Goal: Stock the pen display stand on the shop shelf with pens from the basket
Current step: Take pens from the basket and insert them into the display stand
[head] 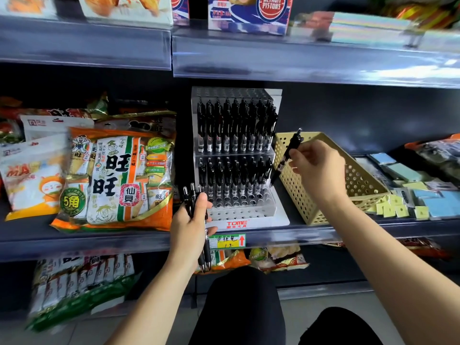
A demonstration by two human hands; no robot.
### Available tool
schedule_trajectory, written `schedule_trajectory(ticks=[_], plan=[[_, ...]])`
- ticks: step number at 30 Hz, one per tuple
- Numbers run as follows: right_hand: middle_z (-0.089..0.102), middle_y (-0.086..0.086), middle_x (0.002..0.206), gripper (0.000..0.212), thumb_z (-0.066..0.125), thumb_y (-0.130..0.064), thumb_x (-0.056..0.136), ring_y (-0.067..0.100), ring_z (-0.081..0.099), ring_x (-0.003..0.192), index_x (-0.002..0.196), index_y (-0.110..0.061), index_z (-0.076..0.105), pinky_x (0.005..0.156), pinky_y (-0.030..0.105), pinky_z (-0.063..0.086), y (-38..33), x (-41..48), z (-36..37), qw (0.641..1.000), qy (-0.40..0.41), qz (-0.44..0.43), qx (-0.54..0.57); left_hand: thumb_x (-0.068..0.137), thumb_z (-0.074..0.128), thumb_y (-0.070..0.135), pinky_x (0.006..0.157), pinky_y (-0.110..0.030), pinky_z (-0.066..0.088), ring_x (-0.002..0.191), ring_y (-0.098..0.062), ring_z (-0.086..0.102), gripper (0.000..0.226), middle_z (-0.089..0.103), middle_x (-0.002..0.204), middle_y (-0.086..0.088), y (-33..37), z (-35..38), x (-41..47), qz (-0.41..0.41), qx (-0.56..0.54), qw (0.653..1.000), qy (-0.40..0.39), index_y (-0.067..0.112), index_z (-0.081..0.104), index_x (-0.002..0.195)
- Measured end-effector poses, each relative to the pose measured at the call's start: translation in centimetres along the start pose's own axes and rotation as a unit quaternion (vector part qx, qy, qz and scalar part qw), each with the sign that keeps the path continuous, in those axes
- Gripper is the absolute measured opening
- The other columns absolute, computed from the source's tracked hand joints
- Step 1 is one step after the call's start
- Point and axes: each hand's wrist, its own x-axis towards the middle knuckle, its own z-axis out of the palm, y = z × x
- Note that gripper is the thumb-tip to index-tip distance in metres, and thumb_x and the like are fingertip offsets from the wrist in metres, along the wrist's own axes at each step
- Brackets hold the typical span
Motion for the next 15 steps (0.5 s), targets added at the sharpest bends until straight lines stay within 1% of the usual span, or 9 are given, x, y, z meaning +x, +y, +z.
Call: schedule_trajectory(ticks=[4,7,8,11,12,13,15], plan=[[0.067,0.004,0.082,0.013,0.061,-0.021,0.09,0.019,0.065,0.076,0.094,-0.009,0.065,0.075,0.037,0.055,0.5,0.1,1.4,0.999,0.002,-0.027,-0.022,0.092,0.05,0.043,0.062,-0.028,0.057,0.071,-0.007,0.064,0.033,0.064,0.089,-0.005,0.1,-0.2,0.1,-0.003,-0.008,1.0,-0.01,0.013,0.064,0.085],[0.067,0.004,0.081,0.013,0.061,-0.02,0.09,0.018,0.064,0.076,0.094,-0.008,0.065,0.073,0.031,0.053,0.9,0.1,2.0,0.999,0.001,-0.027,-0.029,0.092,0.05,0.041,0.065,-0.031,0.058,0.061,0.0,0.064,0.032,0.062,0.084,0.0,0.5,-0.4,-0.1,-0.001,-0.01,1.0,-0.011,0.012,0.064,0.085],[0.067,0.004,0.081,0.013,0.061,-0.019,0.09,0.018,0.063,0.075,0.094,-0.007,0.065,0.072,0.03,0.052,1.0,0.0,2.1,0.999,0.001,-0.027,-0.032,0.092,0.05,0.04,0.065,-0.032,0.058,0.06,0.0,0.064,0.032,0.062,0.083,0.0,0.5,-0.5,0.0,0.0,-0.011,1.0,-0.009,0.013,0.064,0.084],[0.066,0.003,0.08,0.014,0.062,-0.019,0.09,0.016,0.06,0.073,0.094,-0.006,0.066,0.068,0.025,0.047,1.3,-0.1,2.6,0.998,-0.011,-0.023,-0.053,0.091,0.05,0.042,0.057,-0.023,0.056,0.068,-0.01,0.063,0.03,0.061,0.081,-0.006,0.5,-0.7,0.1,0.001,-0.01,1.0,-0.006,0.017,0.064,0.081],[0.065,0.002,0.08,0.014,0.062,-0.019,0.089,0.015,0.059,0.073,0.094,-0.006,0.066,0.067,0.024,0.045,1.4,-0.1,2.8,0.998,-0.017,-0.018,-0.064,0.091,0.05,0.042,0.057,-0.022,0.056,0.069,-0.011,0.063,0.029,0.061,0.081,-0.007,0.5,-0.7,0.2,0.002,-0.01,1.0,-0.007,0.018,0.064,0.08],[0.064,0.002,0.079,0.014,0.062,-0.019,0.089,0.015,0.058,0.073,0.094,-0.007,0.067,0.066,0.022,0.042,1.6,-0.1,3.0,0.997,-0.025,-0.011,-0.075,0.091,0.05,0.042,0.06,-0.026,0.057,0.068,-0.01,0.063,0.028,0.061,0.083,-0.006,0.4,-0.7,0.2,0.001,-0.011,1.0,-0.009,0.02,0.063,0.08],[0.066,0.004,0.079,0.013,0.062,-0.018,0.088,0.014,0.058,0.07,0.092,-0.007,0.067,0.065,0.02,0.039,2.0,-0.2,3.4,0.994,-0.045,0.003,-0.099,0.091,0.051,0.041,0.069,-0.038,0.058,0.062,-0.003,0.064,0.025,0.062,0.086,-0.002,0.5,-0.7,0.2,-0.004,-0.013,1.0,-0.014,0.023,0.063,0.079]])
